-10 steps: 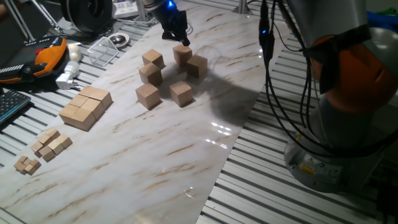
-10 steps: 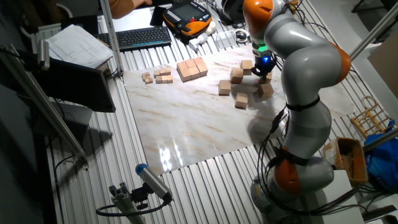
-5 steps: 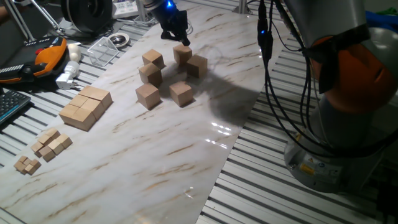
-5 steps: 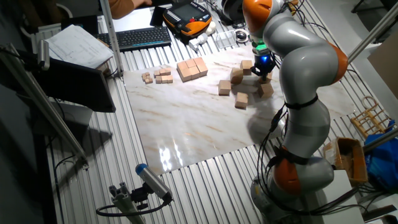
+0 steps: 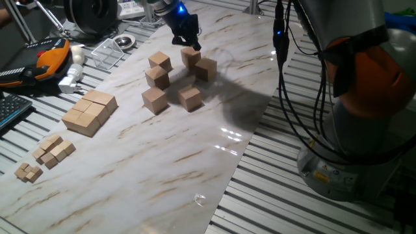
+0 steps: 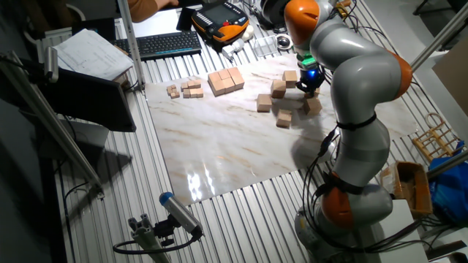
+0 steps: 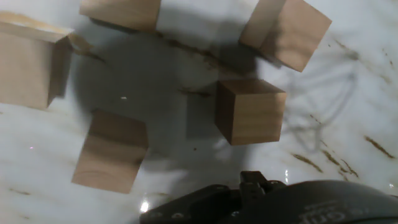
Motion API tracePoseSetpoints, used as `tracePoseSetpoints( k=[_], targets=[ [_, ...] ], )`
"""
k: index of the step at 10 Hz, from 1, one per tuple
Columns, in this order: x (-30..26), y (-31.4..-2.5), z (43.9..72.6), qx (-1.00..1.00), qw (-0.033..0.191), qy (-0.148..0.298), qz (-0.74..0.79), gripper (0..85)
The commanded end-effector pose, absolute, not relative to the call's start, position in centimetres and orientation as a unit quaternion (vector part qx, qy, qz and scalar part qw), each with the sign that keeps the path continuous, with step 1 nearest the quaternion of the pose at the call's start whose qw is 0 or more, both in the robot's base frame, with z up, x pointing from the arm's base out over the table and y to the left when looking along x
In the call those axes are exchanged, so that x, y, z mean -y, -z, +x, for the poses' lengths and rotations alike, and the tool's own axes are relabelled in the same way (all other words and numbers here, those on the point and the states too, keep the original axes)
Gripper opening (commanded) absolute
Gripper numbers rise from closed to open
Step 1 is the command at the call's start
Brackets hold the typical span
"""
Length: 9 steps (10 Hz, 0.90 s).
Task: Stack the blocks into a pyramid shape
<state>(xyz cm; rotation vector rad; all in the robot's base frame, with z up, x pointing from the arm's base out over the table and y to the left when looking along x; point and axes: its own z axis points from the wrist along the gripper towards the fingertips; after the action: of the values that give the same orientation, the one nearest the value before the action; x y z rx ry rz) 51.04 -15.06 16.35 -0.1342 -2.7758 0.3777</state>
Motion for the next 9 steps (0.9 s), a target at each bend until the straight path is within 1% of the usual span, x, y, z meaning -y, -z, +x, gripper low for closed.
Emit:
tracePoseSetpoints(
  k=[1,2,5,8,9],
  targets=[
    [15.3,-15.8,50.7,0.977,0.162,-0.131,-0.046,0.0],
    [15.6,-15.2,50.3,0.979,0.156,-0.127,-0.045,0.0],
    [16.4,-13.8,49.6,0.981,0.150,-0.118,-0.040,0.0],
    [16.3,-12.4,48.9,0.981,0.140,-0.125,-0.042,0.0],
    [16.5,-11.8,48.6,0.983,0.136,-0.120,-0.041,0.0]
  ],
)
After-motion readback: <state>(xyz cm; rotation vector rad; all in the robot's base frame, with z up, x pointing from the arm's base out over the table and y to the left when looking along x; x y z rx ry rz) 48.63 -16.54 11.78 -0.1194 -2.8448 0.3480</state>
